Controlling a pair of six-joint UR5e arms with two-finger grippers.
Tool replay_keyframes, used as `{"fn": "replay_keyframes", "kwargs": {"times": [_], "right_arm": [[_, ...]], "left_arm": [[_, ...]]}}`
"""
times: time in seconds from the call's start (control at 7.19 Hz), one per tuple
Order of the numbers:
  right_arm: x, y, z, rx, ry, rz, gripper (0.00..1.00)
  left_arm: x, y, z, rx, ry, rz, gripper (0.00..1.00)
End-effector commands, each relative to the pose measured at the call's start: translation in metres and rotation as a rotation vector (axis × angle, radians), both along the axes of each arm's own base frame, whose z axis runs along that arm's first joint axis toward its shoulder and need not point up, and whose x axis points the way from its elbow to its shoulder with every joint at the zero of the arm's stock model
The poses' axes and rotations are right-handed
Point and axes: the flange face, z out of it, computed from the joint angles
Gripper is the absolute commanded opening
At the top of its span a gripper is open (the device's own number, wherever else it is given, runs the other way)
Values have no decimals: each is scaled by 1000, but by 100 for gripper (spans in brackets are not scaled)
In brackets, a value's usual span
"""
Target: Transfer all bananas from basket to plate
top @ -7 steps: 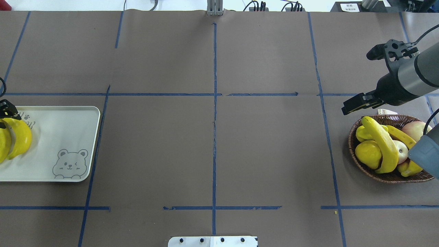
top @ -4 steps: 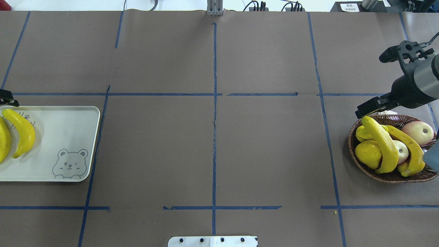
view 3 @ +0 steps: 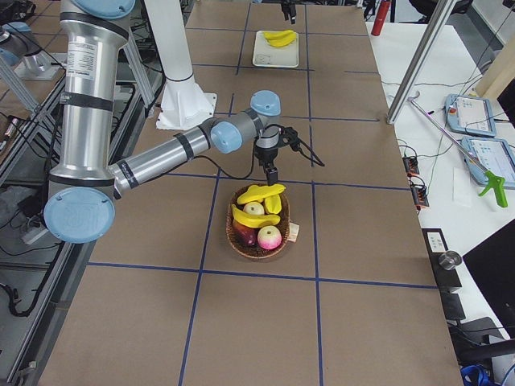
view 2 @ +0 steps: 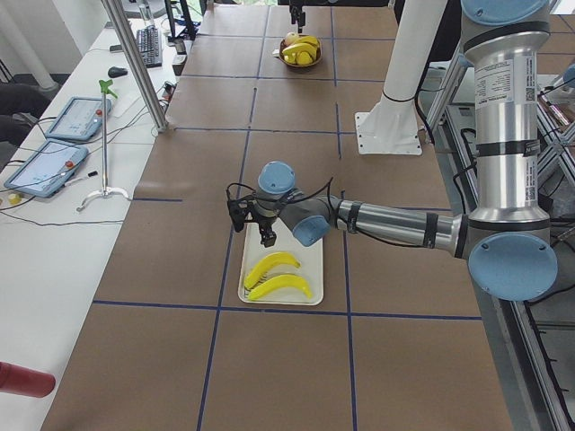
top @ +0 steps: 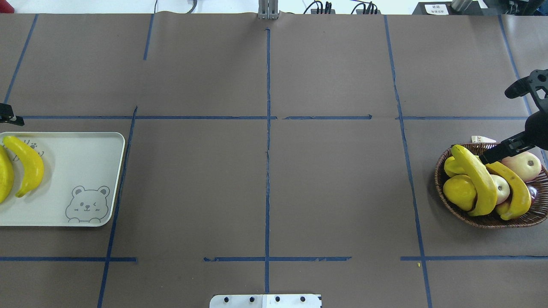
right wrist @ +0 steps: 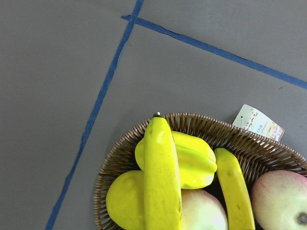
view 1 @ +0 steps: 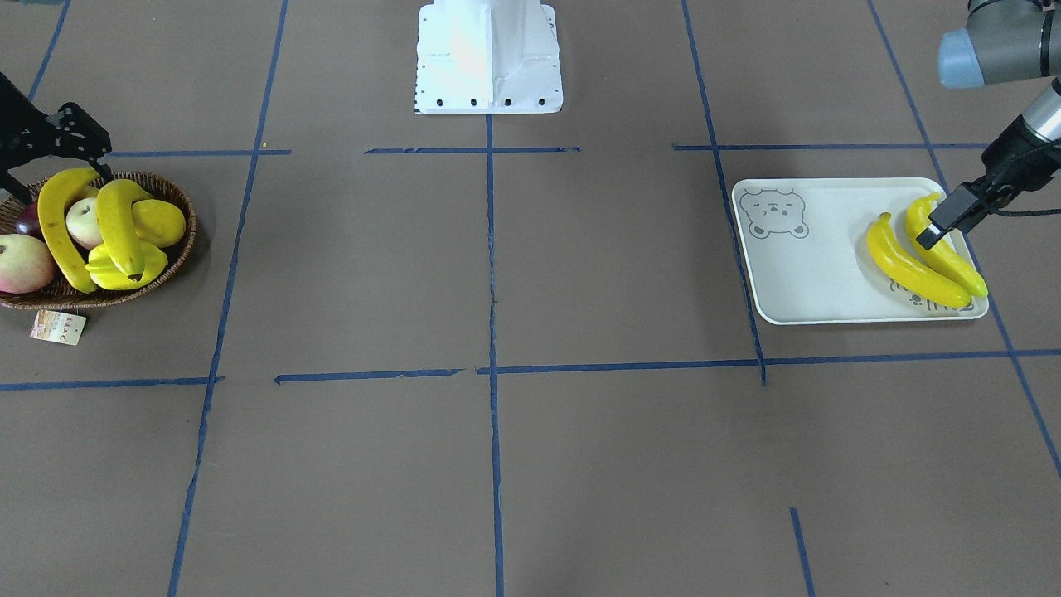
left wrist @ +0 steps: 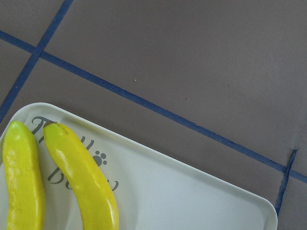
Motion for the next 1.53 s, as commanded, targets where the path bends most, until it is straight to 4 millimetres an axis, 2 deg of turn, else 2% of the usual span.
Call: {"fn": "replay_keyframes", "kwargs": {"times": [0.0,0.42,0.56,0.83,1.11,1.25,1.39], "right_arm": [[-6,14,12,-23,-34,52,99],[-34,49,47,8,-88,114,98],[-44,54,50,4,-78,109,98],[-57,62,72,-5,-27,86,90],[-69,67,80,1,-4,65,87],[-69,68,81,-1,-2,63,84],[-69,68,82,-3,0,61,67]], "left_arm": [[0,2,-4,7,5,3,100],[0,2,-4,5,6,1,100],[0,2,-4,4,5,1,100],[0,2,-3,2,4,2,100],[0,2,-3,2,4,2,100],[0,2,-3,2,4,2,100],[0,3,-2,1,4,2,100]]}}
